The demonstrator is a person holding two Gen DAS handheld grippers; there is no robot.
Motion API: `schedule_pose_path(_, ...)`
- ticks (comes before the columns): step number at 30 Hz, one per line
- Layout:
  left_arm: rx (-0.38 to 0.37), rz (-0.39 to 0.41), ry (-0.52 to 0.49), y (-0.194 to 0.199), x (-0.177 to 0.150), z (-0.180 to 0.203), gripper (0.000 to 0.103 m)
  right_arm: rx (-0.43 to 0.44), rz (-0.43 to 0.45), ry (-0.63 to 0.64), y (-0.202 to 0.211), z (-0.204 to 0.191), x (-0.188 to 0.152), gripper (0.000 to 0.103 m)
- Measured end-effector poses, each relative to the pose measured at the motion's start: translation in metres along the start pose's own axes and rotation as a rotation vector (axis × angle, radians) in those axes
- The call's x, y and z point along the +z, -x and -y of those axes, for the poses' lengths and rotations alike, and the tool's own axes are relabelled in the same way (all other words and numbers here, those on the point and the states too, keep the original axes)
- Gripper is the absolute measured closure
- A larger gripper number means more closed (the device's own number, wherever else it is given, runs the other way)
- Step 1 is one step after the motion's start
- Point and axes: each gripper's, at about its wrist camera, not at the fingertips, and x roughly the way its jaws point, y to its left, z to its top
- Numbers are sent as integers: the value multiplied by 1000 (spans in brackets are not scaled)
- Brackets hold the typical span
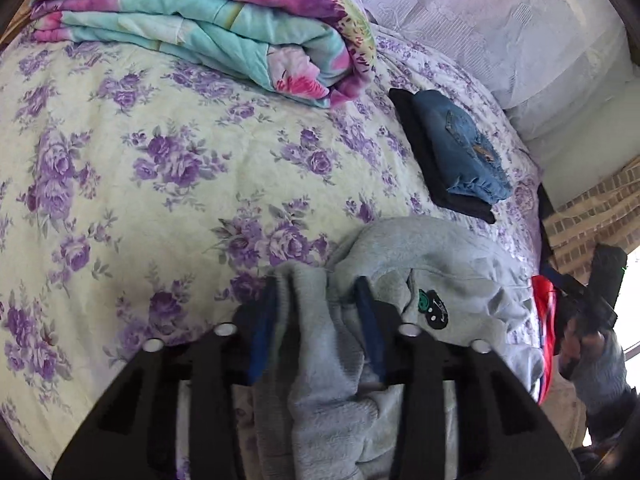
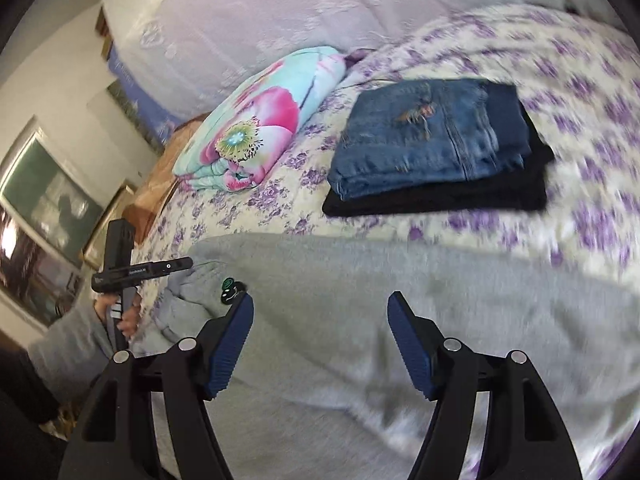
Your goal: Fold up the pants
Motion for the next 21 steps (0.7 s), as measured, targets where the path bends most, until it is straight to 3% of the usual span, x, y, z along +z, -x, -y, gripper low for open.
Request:
schedule_pose_path(1, -7, 9, 8, 5, -1, -3, 94, -5, -22, 37, -7, 2, 7, 33)
schedule_pose_path(5, -37, 28, 55, 18, -3, -13, 93, -12, -134, 181, -42, 7, 30, 33)
schedule_pose_path(7, -8, 16, 57, 12, -2, -12, 93, -3, -187, 245, -63, 9, 40, 35)
schedule_pose_path(9, 13, -1, 60, 6, 1, -10, 86, 3, -226, 304, -82, 10, 50, 35)
schedule_pose_path(11, 44, -6, 66, 0, 5, -11, 57, 11, -284, 366, -101, 11, 57, 39)
schedule_pose_path(13, 68, -14, 68, -6, 8, -14, 54, 12, -351, 430, -117, 12, 59, 47)
schedule_pose_path(16, 46, -28, 86, -10, 12, -21, 54, -3, -428, 507, -134, 15, 57, 61)
schedule_pose_path(18, 27, -32, 88, -11, 14, -23, 61, 8, -453, 524, -137, 16, 55, 73)
schedule_pose_path(19, -1, -41, 85, -12, 15, -23, 78, 13, -457, 535, -136, 15, 53, 84)
schedule_pose_path(21, -4, -50, 58, -12, 17, -18, 82, 6, -444, 566, -128, 8, 50, 90)
